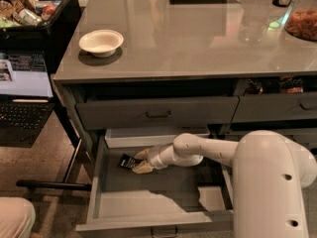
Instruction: Pick rxbar chocolate from middle drawer and place on counter
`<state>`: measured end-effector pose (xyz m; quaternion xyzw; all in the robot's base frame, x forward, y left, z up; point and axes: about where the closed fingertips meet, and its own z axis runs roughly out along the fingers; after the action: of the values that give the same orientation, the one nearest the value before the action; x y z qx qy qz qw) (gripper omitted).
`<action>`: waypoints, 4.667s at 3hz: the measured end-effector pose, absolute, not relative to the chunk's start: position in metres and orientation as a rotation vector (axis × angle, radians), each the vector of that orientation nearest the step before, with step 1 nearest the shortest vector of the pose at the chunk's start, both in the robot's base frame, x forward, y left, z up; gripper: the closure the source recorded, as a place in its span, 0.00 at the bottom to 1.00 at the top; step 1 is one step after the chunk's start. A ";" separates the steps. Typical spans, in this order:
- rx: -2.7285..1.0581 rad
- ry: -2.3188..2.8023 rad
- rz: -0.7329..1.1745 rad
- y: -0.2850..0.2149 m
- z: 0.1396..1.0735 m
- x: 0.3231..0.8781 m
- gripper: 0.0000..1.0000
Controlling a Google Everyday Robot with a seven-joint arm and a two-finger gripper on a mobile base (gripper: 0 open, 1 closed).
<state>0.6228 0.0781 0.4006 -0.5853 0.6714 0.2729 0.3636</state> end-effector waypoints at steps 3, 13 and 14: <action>-1.861 1.417 0.713 0.000 0.553 0.623 1.00; -1.504 1.378 0.537 -0.107 0.911 0.688 1.00; -1.504 1.378 0.537 -0.107 0.911 0.688 1.00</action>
Offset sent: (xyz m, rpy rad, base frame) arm -0.0445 -0.0948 0.1830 0.0251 -0.0803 0.5048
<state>0.6880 -0.1072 0.9111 -0.6202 0.5682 0.2213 0.4936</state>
